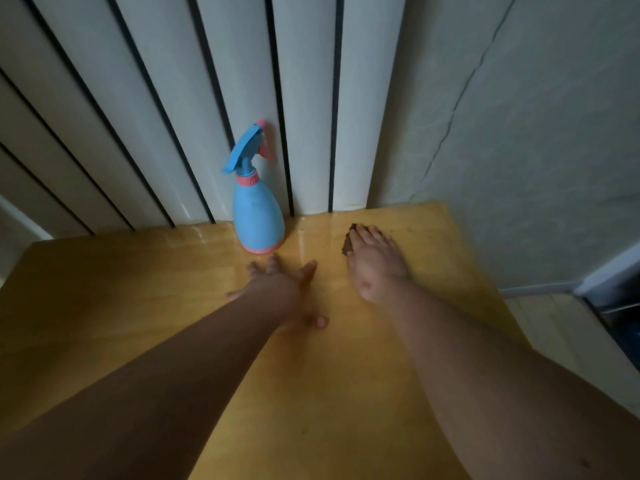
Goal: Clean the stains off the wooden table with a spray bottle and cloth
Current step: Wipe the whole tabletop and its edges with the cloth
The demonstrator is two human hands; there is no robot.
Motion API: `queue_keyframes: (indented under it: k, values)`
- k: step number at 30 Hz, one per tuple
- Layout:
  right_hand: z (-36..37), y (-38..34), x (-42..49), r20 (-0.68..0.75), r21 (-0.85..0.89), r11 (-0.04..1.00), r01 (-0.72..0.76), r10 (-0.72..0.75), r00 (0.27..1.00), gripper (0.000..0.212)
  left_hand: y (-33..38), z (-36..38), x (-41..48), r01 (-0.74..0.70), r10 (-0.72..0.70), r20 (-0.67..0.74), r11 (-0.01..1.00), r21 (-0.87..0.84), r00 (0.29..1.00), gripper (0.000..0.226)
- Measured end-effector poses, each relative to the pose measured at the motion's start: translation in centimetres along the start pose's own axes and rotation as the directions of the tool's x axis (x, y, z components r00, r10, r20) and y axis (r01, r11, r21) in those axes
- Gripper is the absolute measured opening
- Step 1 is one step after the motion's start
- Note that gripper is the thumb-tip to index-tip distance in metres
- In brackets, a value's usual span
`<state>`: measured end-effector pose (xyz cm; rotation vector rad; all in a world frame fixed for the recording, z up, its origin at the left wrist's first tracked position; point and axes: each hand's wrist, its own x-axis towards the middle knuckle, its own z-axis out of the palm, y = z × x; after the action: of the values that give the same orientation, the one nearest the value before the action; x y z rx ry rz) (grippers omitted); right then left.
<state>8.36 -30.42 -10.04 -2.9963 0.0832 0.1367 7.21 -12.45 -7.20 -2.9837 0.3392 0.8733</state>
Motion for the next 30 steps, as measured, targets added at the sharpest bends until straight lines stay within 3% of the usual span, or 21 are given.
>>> queue_keyframes:
  k: [3,8,11,13,15,17,23,26,30]
  values:
    - [-0.4,2.1,0.8,-0.001,0.024,0.997,-0.072,0.072,0.997,0.054,1.2,-0.2,1.1,-0.017,0.017,-0.001,1.0,0.015,1.0,0.113]
    - [-1.5,8.8,1.5,-0.016,-0.029,0.946,-0.323,0.322,0.946,0.057,1.6,-0.4,1.2,-0.02,0.02,0.016,1.0,0.012,1.0,0.113]
    - [-1.5,8.8,1.6,-0.011,0.013,0.923,-0.385,0.385,0.923,0.056,1.6,-0.2,1.2,-0.022,0.022,0.015,1.0,0.011,1.0,0.113]
    - [-1.6,6.7,2.1,-0.025,0.042,0.957,-0.286,0.287,0.958,0.055,1.6,-0.2,1.3,-0.024,0.024,0.007,0.999,0.024,1.0,0.113]
    - [-1.4,4.3,2.1,0.003,0.049,0.998,-0.043,0.043,0.999,0.054,1.6,-0.2,1.5,-0.019,0.019,0.001,0.999,0.038,1.0,0.114]
    - [-1.1,3.5,1.9,0.037,0.024,0.996,0.087,-0.087,0.995,0.053,1.3,0.0,1.8,-0.017,0.018,-0.013,0.999,0.05,1.0,0.115]
    - [-1.5,8.4,2.6,0.013,-0.021,0.952,-0.304,0.305,0.952,0.062,1.1,0.2,2.4,-0.025,0.026,-0.007,0.996,0.088,1.0,0.115]
    - [-0.9,7.3,0.8,-0.014,0.007,0.975,-0.222,0.222,0.975,0.062,1.2,-0.1,2.2,-0.026,0.028,-0.014,0.997,0.078,1.0,0.114]
    - [-0.3,4.7,-4.7,0.006,0.04,0.996,0.078,-0.078,0.997,0.054,2.1,-1.0,0.8,-0.032,0.035,-0.023,0.991,0.126,0.999,0.109]
